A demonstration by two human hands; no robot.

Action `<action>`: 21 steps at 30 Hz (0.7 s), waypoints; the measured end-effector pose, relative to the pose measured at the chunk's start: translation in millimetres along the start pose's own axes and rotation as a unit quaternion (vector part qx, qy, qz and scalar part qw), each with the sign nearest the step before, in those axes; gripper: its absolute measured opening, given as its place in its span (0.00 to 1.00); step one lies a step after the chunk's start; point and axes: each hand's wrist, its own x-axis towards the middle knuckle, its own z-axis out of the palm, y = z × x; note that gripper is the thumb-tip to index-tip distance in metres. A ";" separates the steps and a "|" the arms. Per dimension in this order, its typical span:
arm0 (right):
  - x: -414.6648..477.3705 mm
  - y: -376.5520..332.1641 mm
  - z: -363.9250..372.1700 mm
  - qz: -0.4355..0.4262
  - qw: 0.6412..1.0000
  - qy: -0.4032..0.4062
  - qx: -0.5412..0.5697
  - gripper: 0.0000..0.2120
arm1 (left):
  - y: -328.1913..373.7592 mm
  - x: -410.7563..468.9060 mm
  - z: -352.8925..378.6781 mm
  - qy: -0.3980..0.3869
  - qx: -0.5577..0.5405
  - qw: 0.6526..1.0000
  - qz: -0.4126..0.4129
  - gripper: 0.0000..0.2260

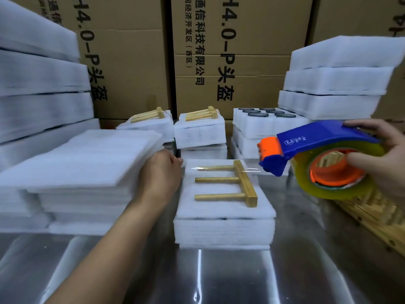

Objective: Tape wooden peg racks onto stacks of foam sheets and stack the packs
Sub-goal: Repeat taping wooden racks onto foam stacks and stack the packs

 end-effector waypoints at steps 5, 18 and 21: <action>2.8 -3.7 24.8 0.053 0.998 -0.018 0.042 0.28 | -9.5 3.4 2.9 0.001 0.094 0.995 0.029 0.13; -1.4 15.6 24.9 0.142 0.975 -0.169 -0.033 0.35 | -11.8 1.5 11.9 -0.316 0.227 0.918 -0.071 0.11; -1.9 17.0 27.1 0.146 0.975 -0.165 -0.041 0.34 | -19.1 -2.3 8.8 -0.362 0.201 0.909 -0.051 0.13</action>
